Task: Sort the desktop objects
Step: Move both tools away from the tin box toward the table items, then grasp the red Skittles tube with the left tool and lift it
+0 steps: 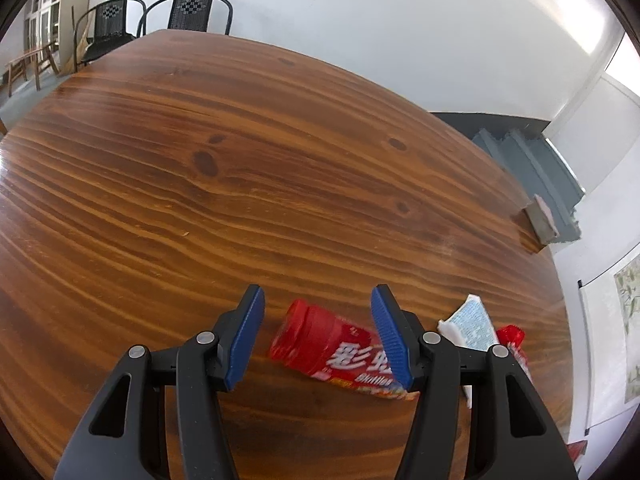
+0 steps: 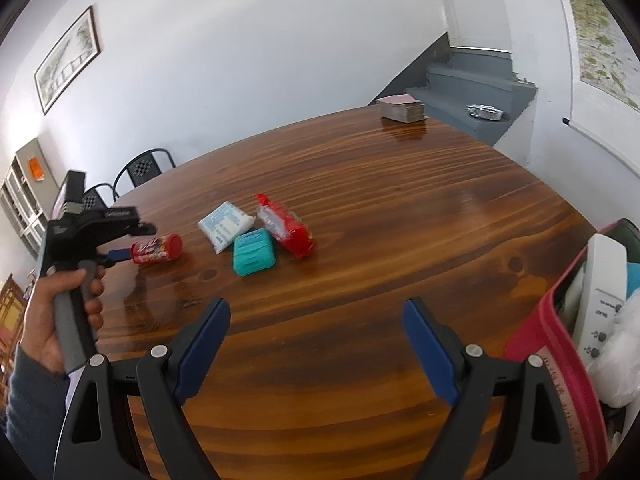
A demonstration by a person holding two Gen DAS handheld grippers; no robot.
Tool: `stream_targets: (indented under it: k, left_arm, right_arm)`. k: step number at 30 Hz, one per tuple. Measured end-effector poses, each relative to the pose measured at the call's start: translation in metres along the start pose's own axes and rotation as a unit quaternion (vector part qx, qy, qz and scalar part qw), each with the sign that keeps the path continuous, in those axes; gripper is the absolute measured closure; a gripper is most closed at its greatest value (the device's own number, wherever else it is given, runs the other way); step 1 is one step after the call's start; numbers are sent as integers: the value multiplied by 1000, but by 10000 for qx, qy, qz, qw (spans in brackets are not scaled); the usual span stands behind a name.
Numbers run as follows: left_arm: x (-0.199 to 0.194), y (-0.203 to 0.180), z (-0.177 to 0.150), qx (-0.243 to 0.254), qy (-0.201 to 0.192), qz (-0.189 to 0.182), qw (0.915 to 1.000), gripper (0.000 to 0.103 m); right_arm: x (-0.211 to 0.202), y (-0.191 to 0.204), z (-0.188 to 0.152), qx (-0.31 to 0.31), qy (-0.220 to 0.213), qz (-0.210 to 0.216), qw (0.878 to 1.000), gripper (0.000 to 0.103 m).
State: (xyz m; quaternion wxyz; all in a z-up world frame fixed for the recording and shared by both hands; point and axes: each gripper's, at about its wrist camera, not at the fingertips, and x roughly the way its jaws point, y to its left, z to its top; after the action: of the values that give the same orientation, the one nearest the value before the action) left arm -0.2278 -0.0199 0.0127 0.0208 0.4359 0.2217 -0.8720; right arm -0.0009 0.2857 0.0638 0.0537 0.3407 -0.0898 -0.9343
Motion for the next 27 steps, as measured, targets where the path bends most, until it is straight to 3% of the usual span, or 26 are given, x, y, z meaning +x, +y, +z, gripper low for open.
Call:
stream_targets:
  k: [4,13,27]
  left_arm:
    - [4,-10,-7,230,112,-196,9995,44]
    - [-6,-35,-31,1094,242,-117,9936,44]
    - [-51,-31,-85,1695,501,27,9842,44]
  right_arm:
    - [2,5,-3,-90,21,-28,10000,12]
    - [0,2,-3,-63,-7,-91,9999,12]
    - [-7,8,-3,-144,-37,76,9999,12]
